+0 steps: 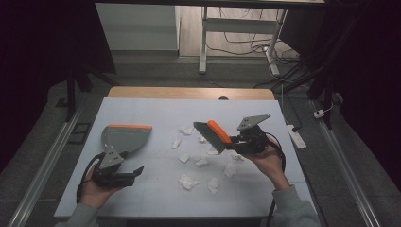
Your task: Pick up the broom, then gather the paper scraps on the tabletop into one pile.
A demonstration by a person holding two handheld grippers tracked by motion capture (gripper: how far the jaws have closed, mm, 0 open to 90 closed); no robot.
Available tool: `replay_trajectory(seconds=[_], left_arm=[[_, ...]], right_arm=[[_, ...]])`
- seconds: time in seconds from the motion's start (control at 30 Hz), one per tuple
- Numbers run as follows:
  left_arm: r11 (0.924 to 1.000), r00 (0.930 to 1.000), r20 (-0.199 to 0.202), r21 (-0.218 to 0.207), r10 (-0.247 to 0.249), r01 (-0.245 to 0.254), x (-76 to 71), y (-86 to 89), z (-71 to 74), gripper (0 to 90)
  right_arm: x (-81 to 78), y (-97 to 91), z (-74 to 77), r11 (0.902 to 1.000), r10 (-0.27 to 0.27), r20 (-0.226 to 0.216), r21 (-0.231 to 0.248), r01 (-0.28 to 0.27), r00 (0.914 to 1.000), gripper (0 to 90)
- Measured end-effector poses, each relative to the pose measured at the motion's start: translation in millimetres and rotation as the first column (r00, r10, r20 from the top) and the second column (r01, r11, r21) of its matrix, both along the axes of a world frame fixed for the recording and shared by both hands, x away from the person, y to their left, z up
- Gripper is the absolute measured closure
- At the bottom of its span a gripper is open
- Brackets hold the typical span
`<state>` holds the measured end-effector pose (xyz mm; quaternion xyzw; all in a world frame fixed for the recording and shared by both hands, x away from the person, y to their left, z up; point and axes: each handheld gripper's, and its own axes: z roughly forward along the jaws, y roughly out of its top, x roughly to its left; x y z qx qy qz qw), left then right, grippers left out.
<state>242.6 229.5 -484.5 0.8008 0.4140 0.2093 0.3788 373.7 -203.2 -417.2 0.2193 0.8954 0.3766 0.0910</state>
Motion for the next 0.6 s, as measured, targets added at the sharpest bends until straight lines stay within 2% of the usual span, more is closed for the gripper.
replay_trajectory(seconds=[0.13,0.37,0.6], left_arm=[[0.9998,0.9999,-0.006,-0.015,0.015,-0.015,2.4,5.5,-4.3,22.6],[0.9997,0.9999,-0.012,-0.021,0.010,-0.010,7.5,4.5,-7.8,22.5],[0.9996,0.9998,-0.017,-0.024,0.014,-0.014,6.8,4.4,-10.3,22.5]], right_arm=[[3.6,-7.4,0.4,0.9990,-0.044,0.006,0.008,0.044,0.9990,70.2],[7.8,-21.6,1.7,0.9940,-0.108,0.021,0.023,0.107,0.9940,70.3],[11.9,-31.5,2.3,0.9889,-0.146,0.019,0.030,0.146,0.9890,70.3]])
